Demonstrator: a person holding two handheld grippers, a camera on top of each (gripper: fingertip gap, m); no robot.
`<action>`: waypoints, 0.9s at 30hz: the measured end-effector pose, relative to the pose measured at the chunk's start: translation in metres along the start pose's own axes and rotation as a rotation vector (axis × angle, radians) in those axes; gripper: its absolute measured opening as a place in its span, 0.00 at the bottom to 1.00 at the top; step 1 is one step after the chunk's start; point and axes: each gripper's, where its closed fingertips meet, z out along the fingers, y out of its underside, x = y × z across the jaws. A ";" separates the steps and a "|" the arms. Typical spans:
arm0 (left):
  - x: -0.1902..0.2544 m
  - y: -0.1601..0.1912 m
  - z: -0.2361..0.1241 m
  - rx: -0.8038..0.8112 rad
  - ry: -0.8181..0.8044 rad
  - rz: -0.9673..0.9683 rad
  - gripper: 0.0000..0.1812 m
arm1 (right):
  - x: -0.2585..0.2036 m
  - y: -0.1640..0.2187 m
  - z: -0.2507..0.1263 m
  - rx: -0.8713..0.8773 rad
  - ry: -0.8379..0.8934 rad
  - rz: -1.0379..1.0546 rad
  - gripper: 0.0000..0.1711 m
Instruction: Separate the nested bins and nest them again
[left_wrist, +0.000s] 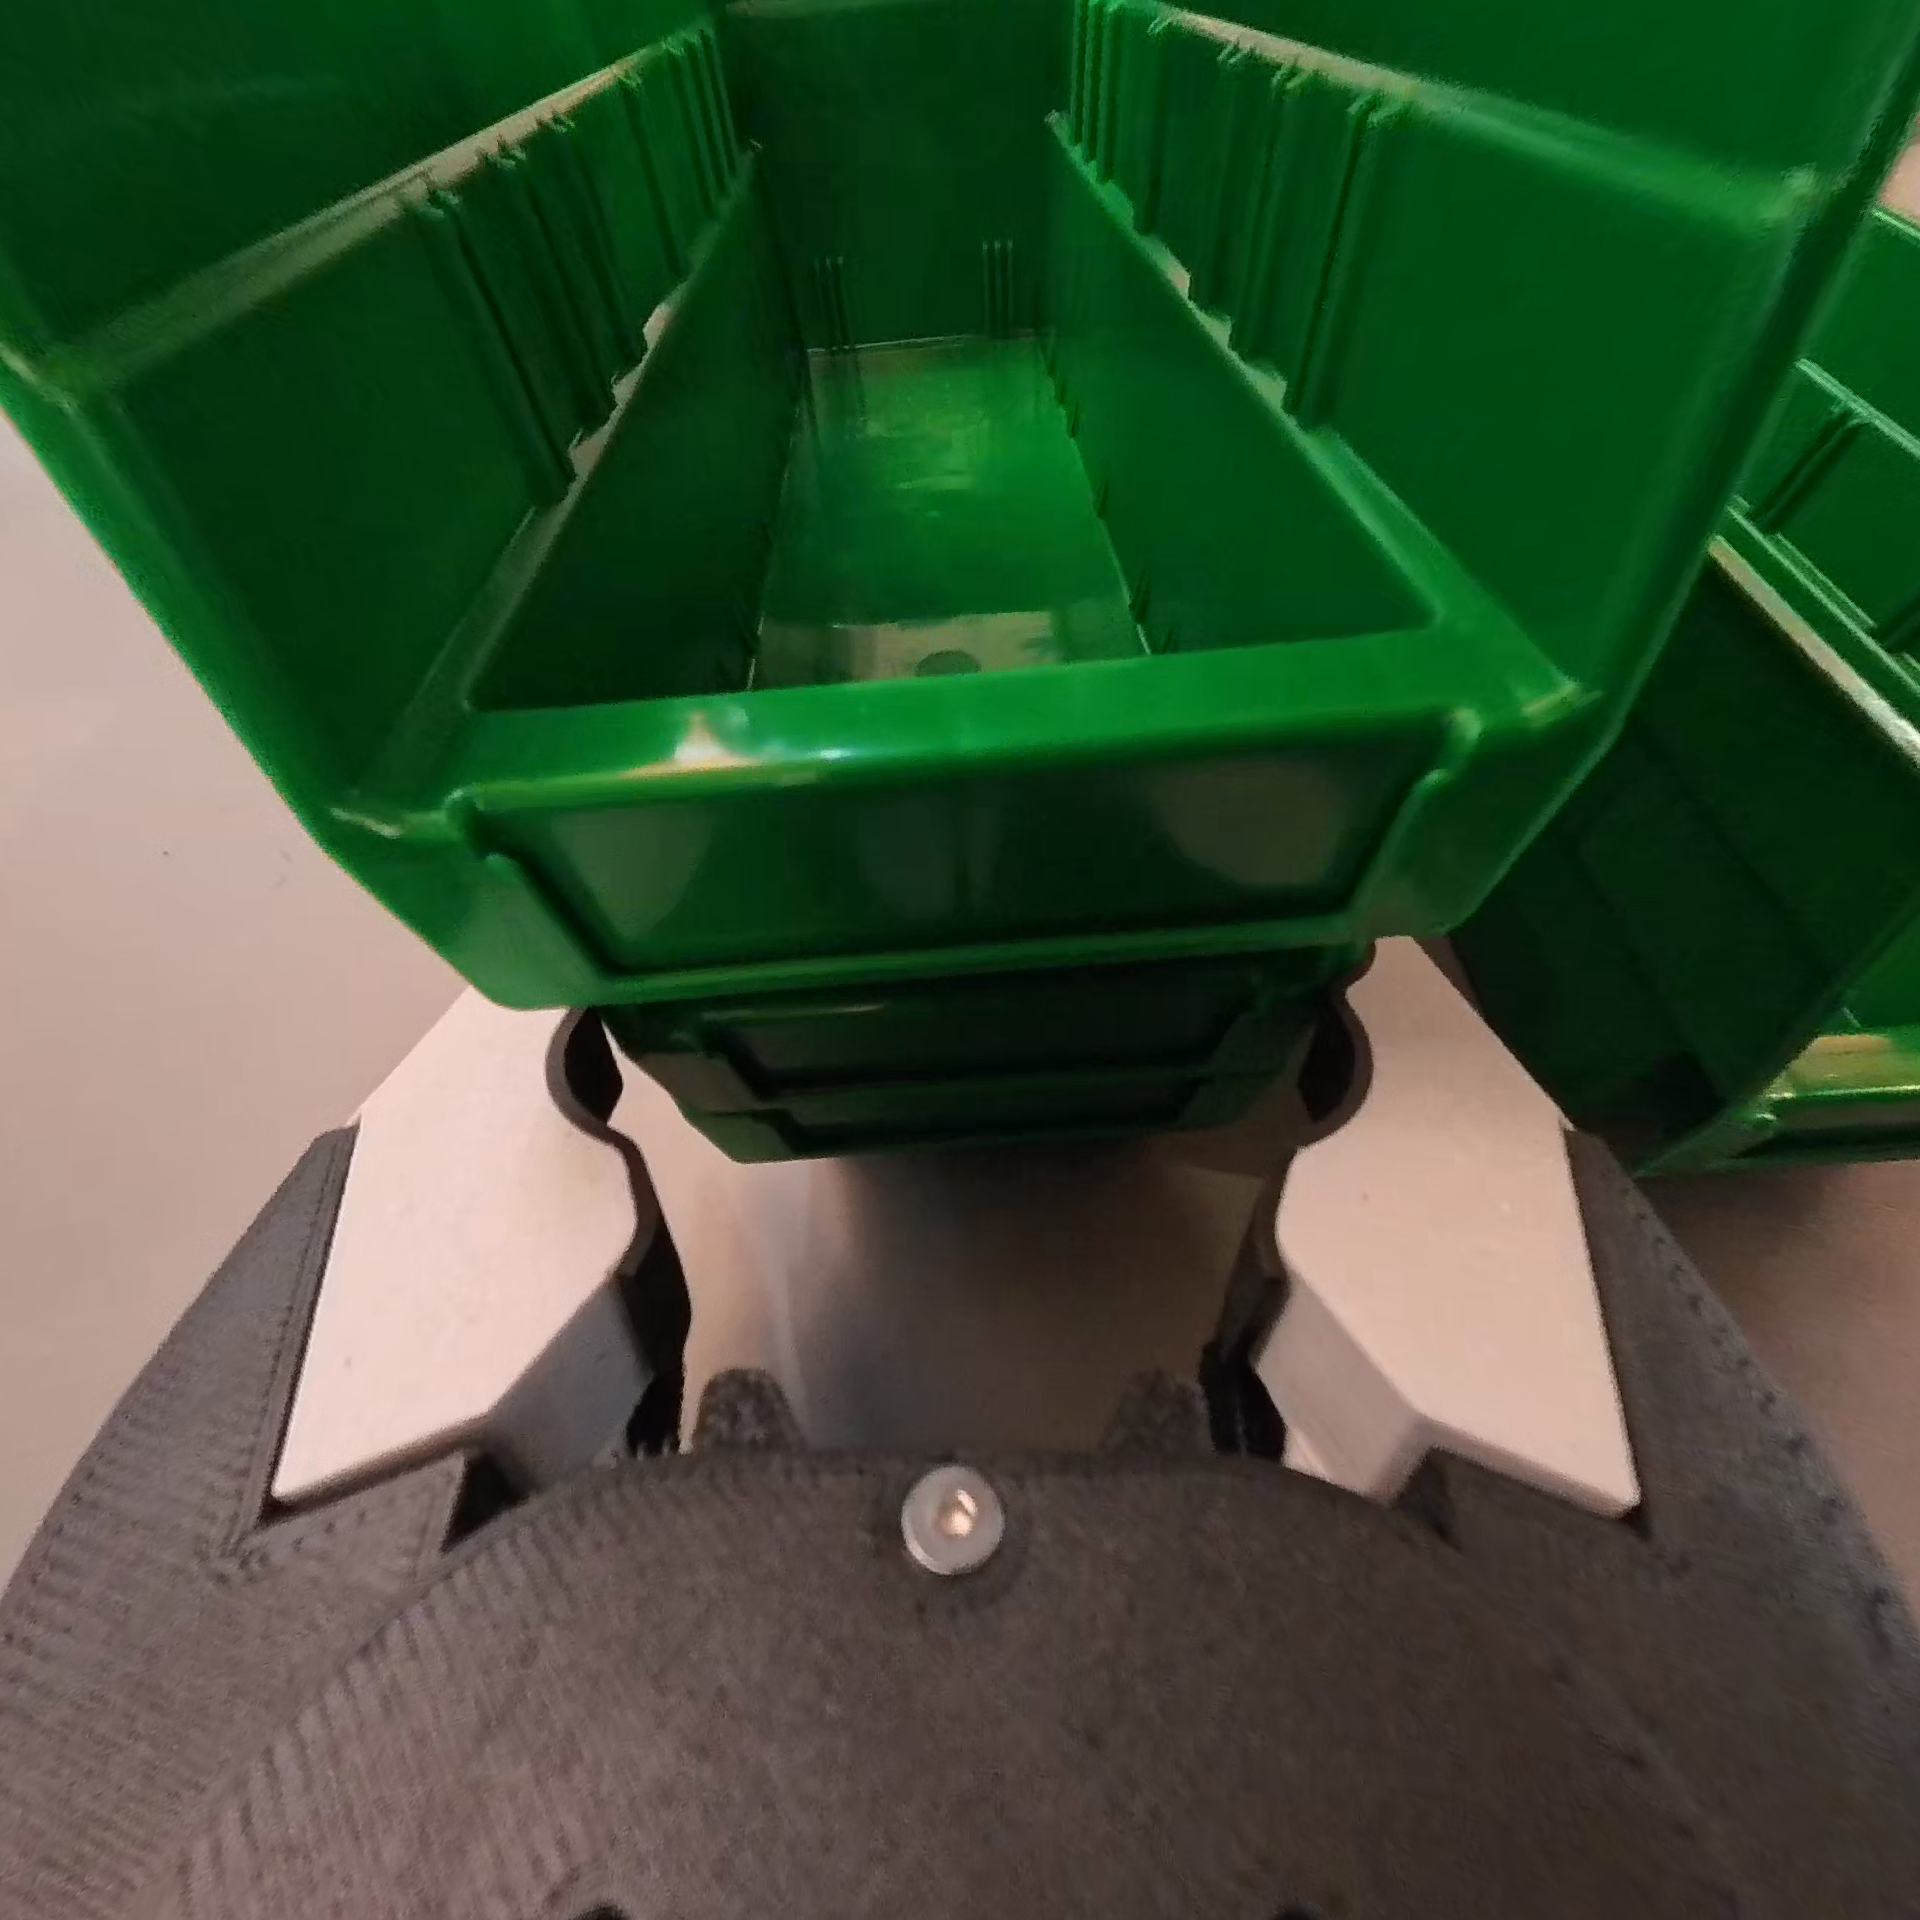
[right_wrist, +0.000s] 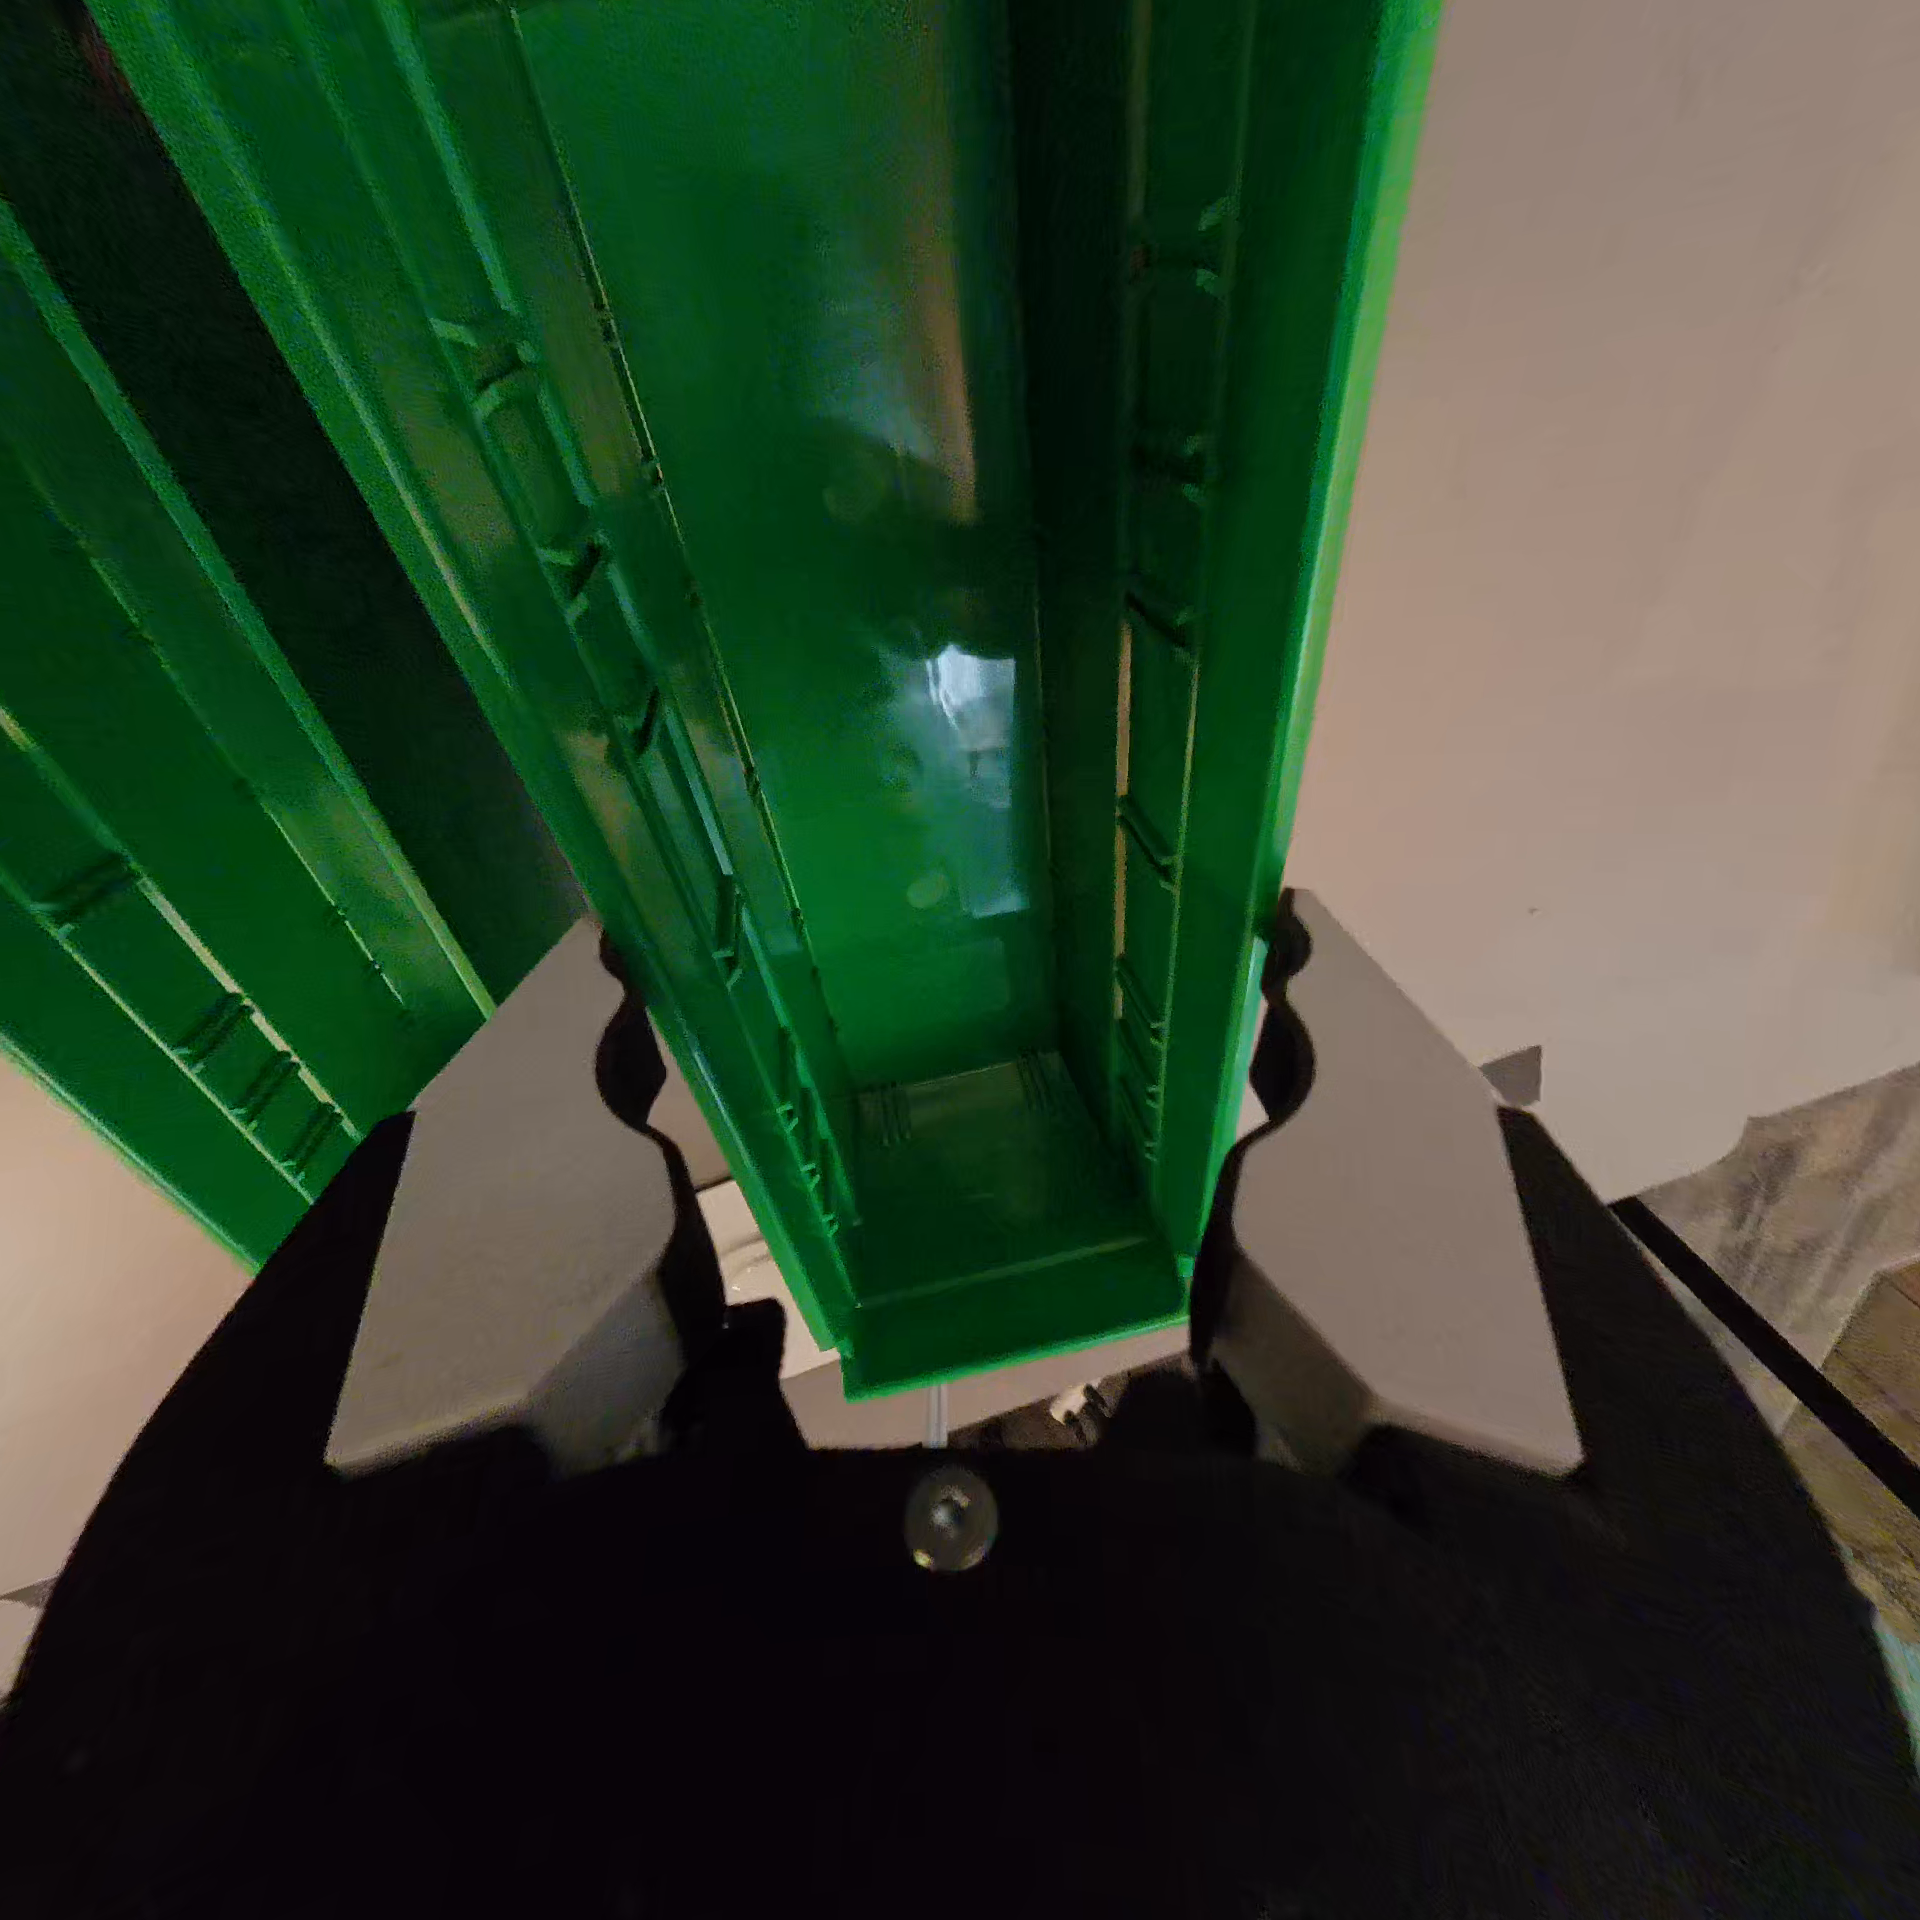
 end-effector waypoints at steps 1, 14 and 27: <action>0.000 0.000 0.000 0.000 0.000 0.000 0.73 | 0.001 0.002 -0.001 -0.004 -0.004 -0.004 0.66; -0.001 0.000 0.000 -0.001 -0.002 -0.003 0.74 | 0.016 0.001 -0.050 0.062 0.078 0.021 0.53; -0.002 0.000 0.000 -0.001 -0.003 -0.003 0.74 | -0.035 0.032 -0.166 -0.031 0.217 0.108 0.53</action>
